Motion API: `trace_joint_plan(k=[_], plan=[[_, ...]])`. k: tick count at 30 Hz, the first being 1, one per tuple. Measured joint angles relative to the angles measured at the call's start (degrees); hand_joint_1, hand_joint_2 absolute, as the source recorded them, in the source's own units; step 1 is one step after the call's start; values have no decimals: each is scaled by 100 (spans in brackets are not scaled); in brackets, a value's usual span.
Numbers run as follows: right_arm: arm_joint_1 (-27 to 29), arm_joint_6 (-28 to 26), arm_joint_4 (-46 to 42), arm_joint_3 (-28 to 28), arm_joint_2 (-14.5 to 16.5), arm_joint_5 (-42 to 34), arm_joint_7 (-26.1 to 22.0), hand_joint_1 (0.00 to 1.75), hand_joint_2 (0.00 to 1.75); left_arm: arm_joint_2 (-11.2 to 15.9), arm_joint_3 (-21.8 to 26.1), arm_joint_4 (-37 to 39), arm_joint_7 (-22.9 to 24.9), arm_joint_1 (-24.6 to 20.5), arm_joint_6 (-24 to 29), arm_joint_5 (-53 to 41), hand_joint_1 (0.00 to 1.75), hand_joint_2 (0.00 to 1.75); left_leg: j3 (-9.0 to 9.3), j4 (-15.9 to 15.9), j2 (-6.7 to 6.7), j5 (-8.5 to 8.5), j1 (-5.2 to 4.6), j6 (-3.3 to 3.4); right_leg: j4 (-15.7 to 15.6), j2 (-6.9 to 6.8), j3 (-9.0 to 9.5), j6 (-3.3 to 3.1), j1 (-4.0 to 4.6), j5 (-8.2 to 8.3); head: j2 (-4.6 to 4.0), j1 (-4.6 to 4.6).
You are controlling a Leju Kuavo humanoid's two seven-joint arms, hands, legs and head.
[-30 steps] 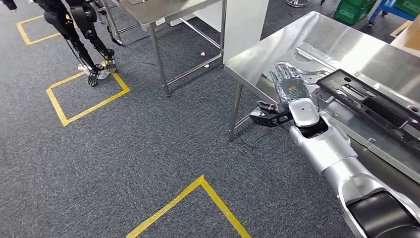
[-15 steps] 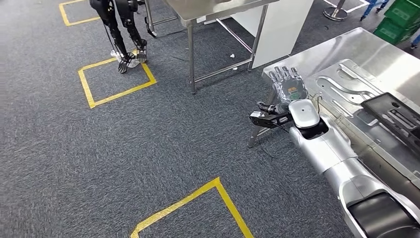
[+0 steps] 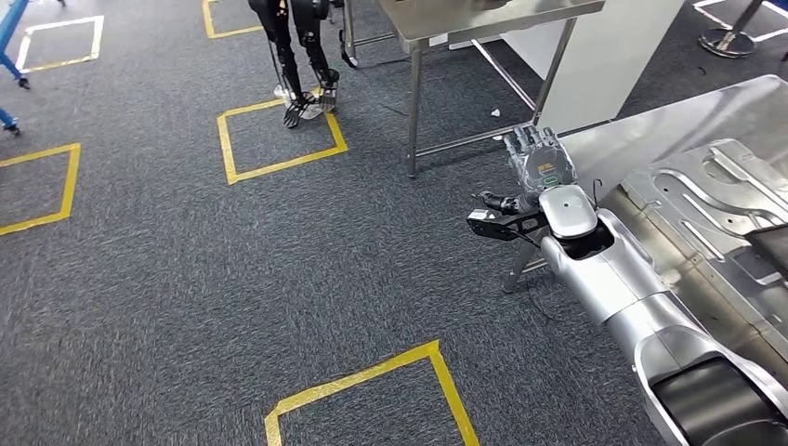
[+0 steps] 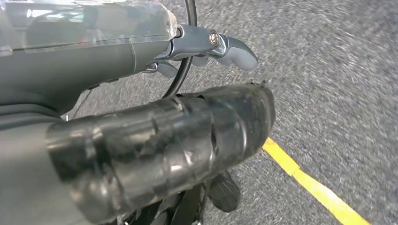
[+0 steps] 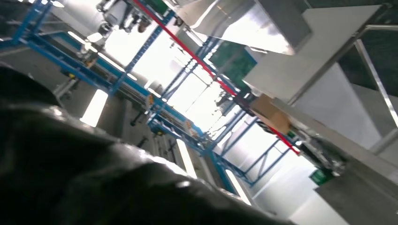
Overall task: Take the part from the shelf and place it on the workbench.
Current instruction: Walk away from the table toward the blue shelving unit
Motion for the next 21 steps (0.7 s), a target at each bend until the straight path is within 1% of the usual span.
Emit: trace_joint_plan(k=[1,2,3,4,5,6,7,8,9,10,11,12,13,14,15,16,17,18,19,20,21], plan=[[4,11,0,2,0,-8,-1,0,0,-1,3,0,0,2,1,0,0,0,-52,110,20,4,4,-9,11,-78,-1,-3,8,-12,0,0],[7,16,0,3,2,-13,-1,0,0,0,6,0,1,6,1,0,0,0,2,13,33,101,5,-10,21,-148,1,-2,13,-25,0,-1],[6,18,0,4,7,-18,-1,0,0,2,9,0,1,11,2,-1,0,0,170,-293,65,274,1,6,31,-211,8,4,19,-40,-1,-1],[4,20,0,5,12,-22,-1,0,0,5,12,0,1,11,3,-2,0,0,394,-718,164,449,-16,42,40,-278,21,16,27,-58,-1,0],[0,21,0,5,18,-26,-1,0,0,10,13,0,1,7,4,-3,0,0,591,-1079,281,566,-45,94,45,-335,33,34,46,-76,-1,1],[-6,23,0,7,22,-29,-1,0,0,14,13,0,1,0,7,-5,0,0,728,-1339,365,635,-75,146,46,-387,44,58,60,-89,-1,1],[-11,25,0,11,26,-32,-2,0,0,16,13,0,0,-6,10,-7,0,0,784,-1461,411,645,-103,192,44,-439,54,83,71,-98,-1,2],[-16,27,0,20,33,-33,-3,0,0,17,14,0,-3,-8,13,-8,0,0,787,-1474,372,645,-118,224,33,-492,66,110,80,-102,-1,2],[-20,29,-2,28,41,-33,-5,0,0,17,15,0,-6,-9,16,-9,0,0,796,-1500,298,661,-111,252,20,-542,86,139,83,-109,0,2],[-24,31,-7,37,47,-34,-7,0,0,14,16,0,-11,-5,18,-8,0,0,820,-1540,237,681,-95,279,34,-519,100,168,76,-139,0,4],[-35,32,-11,42,50,-35,-9,0,0,11,17,0,-16,-3,20,-8,0,0,849,-1587,181,706,-76,311,121,-414,75,194,67,-214,0,7],[-45,34,-15,43,46,-37,-12,0,0,8,18,0,-20,-7,21,-7,0,0,875,-1629,132,730,-55,340,313,-263,-6,216,57,-339,0,11],[-48,40,-16,44,33,-38,-14,0,0,5,19,0,-24,-11,22,-5,0,0,881,-1649,74,744,-44,357,643,-86,-161,232,38,-513,-1,14],[-44,46,-13,45,20,-38,-17,0,0,5,19,0,-25,-17,23,-5,0,0,877,-1651,10,749,-41,369,1039,29,-361,244,35,-689,-1,16],[-29,55,-8,46,5,-38,-18,0,0,6,20,0,-26,-22,23,-4,0,0,871,-1643,-63,749,-40,373,1390,79,-547,258,31,-804,-1,16],[-14,64,-3,48,-4,-38,-19,0,0,6,20,0,-29,-22,23,-5,0,0,866,-1627,-144,745,-39,372,1598,98,-672,271,24,-822,-1,16],[-7,74,1,48,-7,-38,-20,0,0,6,20,0,-32,-21,23,-6,0,0,863,-1604,-219,736,-37,367,1577,109,-690,280,13,-718,0,16],[-8,82,2,49,-7,-39,-21,0,0,5,20,0,-37,-19,23,-8,0,0,861,-1572,-293,722,-33,355,1338,130,-600,287,-4,-520,0,15],[-15,90,1,49,-9,-40,-23,0,0,3,20,0,-43,-17,23,-9,0,0,856,-1532,-363,699,-28,335,962,196,-445,292,-29,-297,-1,16],[-23,96,1,52,-14,-44,-28,0,0,1,21,0,-50,-20,23,-11,0,0,831,-1481,-434,675,-29,306,605,331,-288,295,-49,-152,-1,16],[-28,100,0,56,-25,-48,-34,0,0,-1,21,0,-59,-23,23,-14,0,0,797,-1438,-499,661,-24,273,351,448,-176,291,-61,-71,-1,15]])
